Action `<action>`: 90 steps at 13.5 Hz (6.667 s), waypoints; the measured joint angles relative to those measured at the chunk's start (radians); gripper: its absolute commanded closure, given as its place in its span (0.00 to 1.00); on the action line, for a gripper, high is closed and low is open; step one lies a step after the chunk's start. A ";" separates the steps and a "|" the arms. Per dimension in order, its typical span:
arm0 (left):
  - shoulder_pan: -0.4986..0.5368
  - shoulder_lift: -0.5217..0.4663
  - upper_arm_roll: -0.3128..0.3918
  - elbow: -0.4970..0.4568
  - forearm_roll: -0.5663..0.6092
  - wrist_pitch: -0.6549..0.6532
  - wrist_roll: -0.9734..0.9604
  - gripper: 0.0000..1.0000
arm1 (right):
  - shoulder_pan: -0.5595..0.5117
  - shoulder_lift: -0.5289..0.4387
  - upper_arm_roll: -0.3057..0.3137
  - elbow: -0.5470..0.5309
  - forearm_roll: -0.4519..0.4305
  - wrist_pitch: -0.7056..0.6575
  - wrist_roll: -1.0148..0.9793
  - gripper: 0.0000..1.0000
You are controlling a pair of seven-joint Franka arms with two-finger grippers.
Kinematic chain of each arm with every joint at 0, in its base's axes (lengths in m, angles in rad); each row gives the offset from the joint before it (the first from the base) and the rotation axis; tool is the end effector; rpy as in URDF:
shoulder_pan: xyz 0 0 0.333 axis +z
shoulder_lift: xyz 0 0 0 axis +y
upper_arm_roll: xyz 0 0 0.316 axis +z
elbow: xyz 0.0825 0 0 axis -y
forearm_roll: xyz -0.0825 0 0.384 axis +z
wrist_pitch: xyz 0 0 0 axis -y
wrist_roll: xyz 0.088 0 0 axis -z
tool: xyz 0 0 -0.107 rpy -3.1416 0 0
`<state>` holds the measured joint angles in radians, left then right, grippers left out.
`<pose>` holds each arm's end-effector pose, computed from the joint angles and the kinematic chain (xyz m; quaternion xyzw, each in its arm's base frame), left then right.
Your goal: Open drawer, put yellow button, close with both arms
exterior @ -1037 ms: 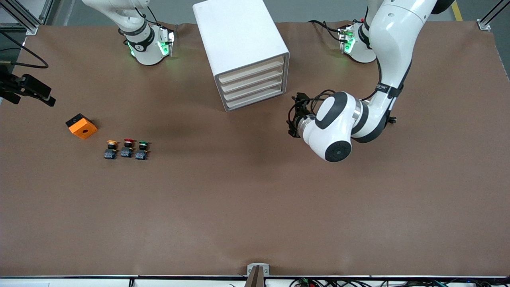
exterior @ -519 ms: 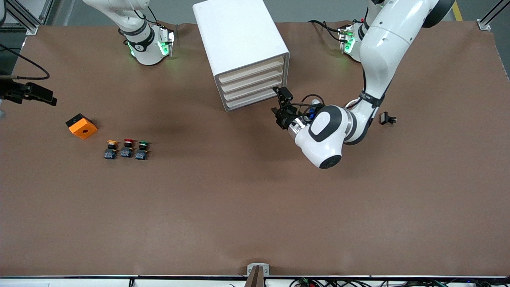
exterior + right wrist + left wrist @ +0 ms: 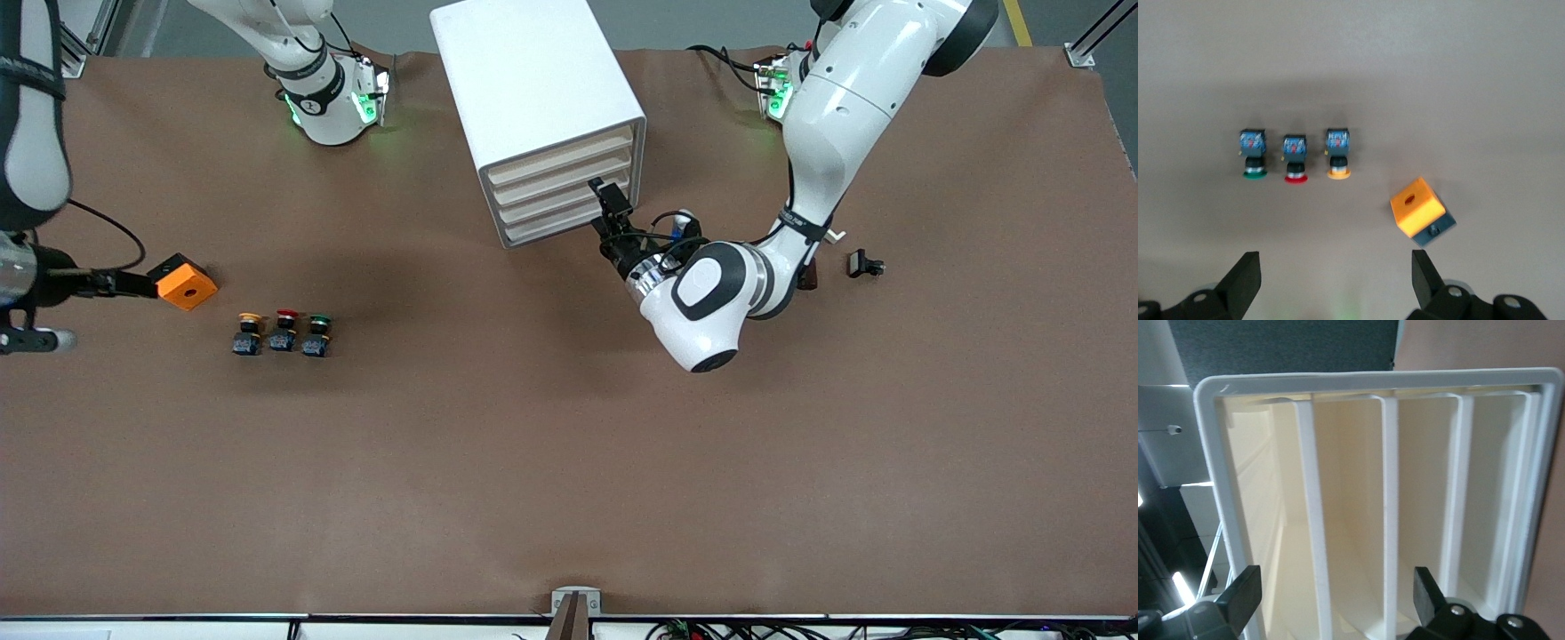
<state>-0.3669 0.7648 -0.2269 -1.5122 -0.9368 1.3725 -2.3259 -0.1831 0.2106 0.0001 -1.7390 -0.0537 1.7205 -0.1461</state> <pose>0.4836 -0.4165 0.2448 -0.4168 -0.6505 0.5497 0.3176 0.5846 -0.1133 0.4354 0.9930 -0.0113 -0.1170 0.0068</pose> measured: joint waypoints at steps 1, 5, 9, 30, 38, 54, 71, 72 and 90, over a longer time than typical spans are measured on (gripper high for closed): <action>-0.009 0.000 0.000 0.000 -0.003 -0.015 -0.001 0.11 | 0.000 0.003 0.000 -0.047 0.000 0.069 0.000 0.00; -0.067 0.001 -0.001 -0.001 -0.006 -0.057 -0.032 0.28 | 0.000 0.006 0.004 -0.248 -0.001 0.388 -0.002 0.00; -0.086 0.013 -0.001 -0.003 -0.006 -0.058 -0.039 0.53 | 0.000 0.057 0.004 -0.377 -0.004 0.589 -0.008 0.00; -0.052 0.037 0.053 0.049 -0.033 -0.083 -0.086 1.00 | -0.035 0.257 0.005 -0.396 -0.005 0.735 -0.023 0.68; 0.075 0.039 0.063 0.099 -0.034 -0.039 -0.090 1.00 | -0.005 0.179 0.022 -0.273 -0.005 0.412 -0.022 0.69; 0.238 0.027 0.105 0.326 -0.056 -0.013 0.116 0.00 | 0.493 -0.030 0.036 0.199 0.250 -0.464 1.066 0.73; 0.228 -0.111 0.234 0.344 0.787 0.162 1.026 0.00 | 0.930 0.135 0.036 0.242 0.385 0.047 1.985 0.73; 0.207 -0.127 0.233 0.344 0.838 0.171 1.091 0.00 | 0.940 0.144 0.035 0.242 0.383 0.053 1.987 0.73; 0.157 -0.403 -0.090 -0.150 0.895 0.623 1.535 0.00 | 1.005 0.232 0.022 0.293 0.352 0.063 2.014 0.00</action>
<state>-0.2096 0.3618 -0.3167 -1.6624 -0.0415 1.9956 -0.7908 0.8216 0.4429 0.0221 -1.4457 0.2983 1.7832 1.8681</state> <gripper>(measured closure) 0.000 0.000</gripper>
